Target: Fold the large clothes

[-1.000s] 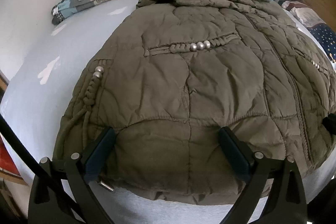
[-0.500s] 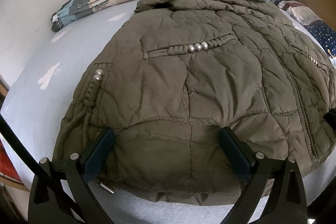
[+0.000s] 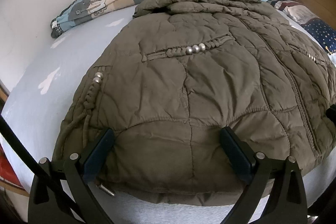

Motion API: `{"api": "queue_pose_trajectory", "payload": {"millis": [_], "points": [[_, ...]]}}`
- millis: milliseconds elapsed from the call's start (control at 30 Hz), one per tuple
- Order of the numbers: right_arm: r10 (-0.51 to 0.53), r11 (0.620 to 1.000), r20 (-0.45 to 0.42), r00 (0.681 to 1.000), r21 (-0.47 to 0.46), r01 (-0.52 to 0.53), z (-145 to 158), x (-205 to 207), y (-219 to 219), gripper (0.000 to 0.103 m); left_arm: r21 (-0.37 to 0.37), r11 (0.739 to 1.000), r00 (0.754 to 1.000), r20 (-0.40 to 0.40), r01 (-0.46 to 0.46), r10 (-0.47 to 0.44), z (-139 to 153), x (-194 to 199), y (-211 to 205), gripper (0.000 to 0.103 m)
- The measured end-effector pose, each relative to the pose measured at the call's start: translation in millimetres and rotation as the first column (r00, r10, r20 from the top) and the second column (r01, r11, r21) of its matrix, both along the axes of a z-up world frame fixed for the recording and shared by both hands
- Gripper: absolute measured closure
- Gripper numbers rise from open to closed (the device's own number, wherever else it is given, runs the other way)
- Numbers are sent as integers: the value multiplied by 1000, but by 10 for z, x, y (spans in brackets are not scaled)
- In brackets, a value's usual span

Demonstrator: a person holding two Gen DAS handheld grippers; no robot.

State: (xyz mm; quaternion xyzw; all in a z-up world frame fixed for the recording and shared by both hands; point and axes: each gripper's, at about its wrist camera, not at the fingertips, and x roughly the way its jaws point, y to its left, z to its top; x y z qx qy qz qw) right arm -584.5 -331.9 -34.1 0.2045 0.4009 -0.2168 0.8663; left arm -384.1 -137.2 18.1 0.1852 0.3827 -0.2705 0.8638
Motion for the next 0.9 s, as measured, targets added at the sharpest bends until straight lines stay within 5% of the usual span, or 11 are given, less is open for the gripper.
{"api": "queue_pose_trajectory", "payload": {"millis": [900], "points": [[2,1000,0,1000,-14,-2,19,14,-3,47,34,997,998,13,63,-64,116,-31,37,2]]}}
